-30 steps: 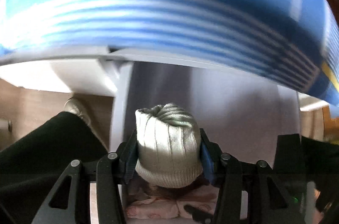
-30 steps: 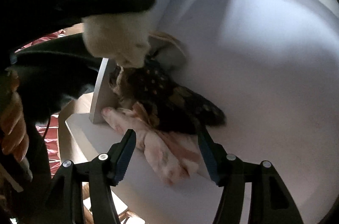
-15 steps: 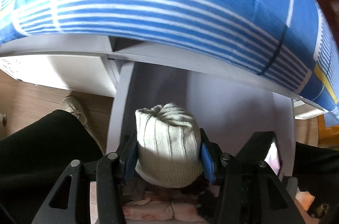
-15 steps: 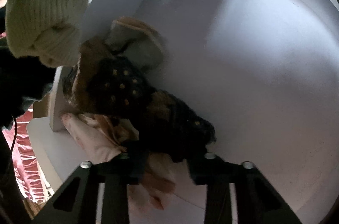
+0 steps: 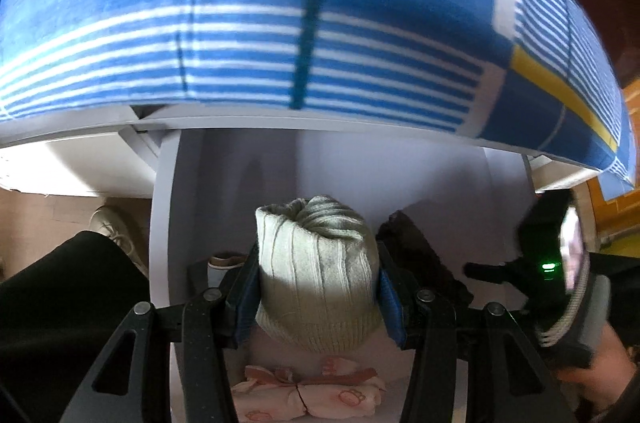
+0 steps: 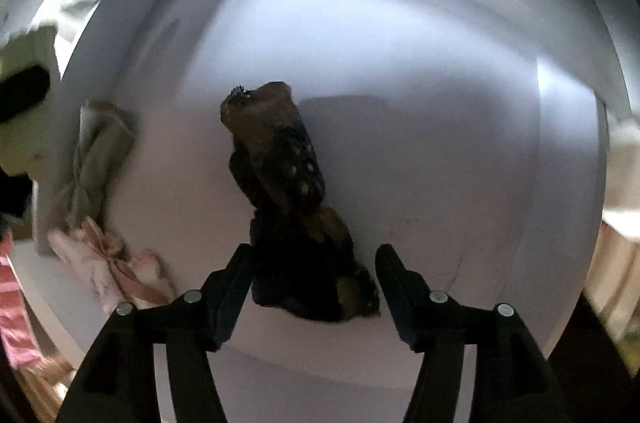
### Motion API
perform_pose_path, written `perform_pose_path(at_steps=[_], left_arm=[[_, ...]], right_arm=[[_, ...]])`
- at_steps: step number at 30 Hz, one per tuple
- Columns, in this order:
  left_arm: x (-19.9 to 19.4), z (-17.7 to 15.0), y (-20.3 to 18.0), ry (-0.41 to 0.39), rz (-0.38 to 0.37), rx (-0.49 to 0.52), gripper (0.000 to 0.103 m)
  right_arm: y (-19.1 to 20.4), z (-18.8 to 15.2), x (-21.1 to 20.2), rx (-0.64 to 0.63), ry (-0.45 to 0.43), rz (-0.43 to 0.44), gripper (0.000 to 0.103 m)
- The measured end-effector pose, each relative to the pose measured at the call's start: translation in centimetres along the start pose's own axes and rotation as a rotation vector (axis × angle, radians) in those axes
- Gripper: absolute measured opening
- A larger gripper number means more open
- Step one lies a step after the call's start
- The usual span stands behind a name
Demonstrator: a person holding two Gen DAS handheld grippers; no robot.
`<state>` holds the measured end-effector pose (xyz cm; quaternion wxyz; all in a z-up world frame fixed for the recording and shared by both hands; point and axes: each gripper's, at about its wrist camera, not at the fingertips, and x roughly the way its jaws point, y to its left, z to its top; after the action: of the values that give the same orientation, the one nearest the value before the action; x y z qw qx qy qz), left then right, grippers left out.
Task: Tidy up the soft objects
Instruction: 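Grasp the dark lace sock with the right tool while the left tool lifts the cream beanie, then carry the cream beanie into the gold box and open the left tool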
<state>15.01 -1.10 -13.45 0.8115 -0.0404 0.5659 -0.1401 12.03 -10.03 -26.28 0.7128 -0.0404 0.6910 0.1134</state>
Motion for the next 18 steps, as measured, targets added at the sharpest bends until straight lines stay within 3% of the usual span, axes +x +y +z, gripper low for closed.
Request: perform_pose_path(at_steps=[6,8,11,18], left_arm=[[-0.2,-0.7,-1.0,0.004,-0.007,0.049,0.051],[-0.6,-0.9,-1.8,0.005,-0.017,0.061,0.051],[-1.2,-1.4,-3.2,0.005,-0.035,0.087,0.051],[-5.8,-1.5,-7.8,-0.051,-0.128,0.196,0.051]], right_arm=[[1.1,1.2,3.7,0.027,0.054,0.029,0.059],[0.6,1.7,4.0,0.026,0.060,0.027,0.045],[0.1,1.1,4.6,0.079,0.102,0.046,0.033],[-3.6,-0.6,5.3,0.268,0.149,0.050,0.031]])
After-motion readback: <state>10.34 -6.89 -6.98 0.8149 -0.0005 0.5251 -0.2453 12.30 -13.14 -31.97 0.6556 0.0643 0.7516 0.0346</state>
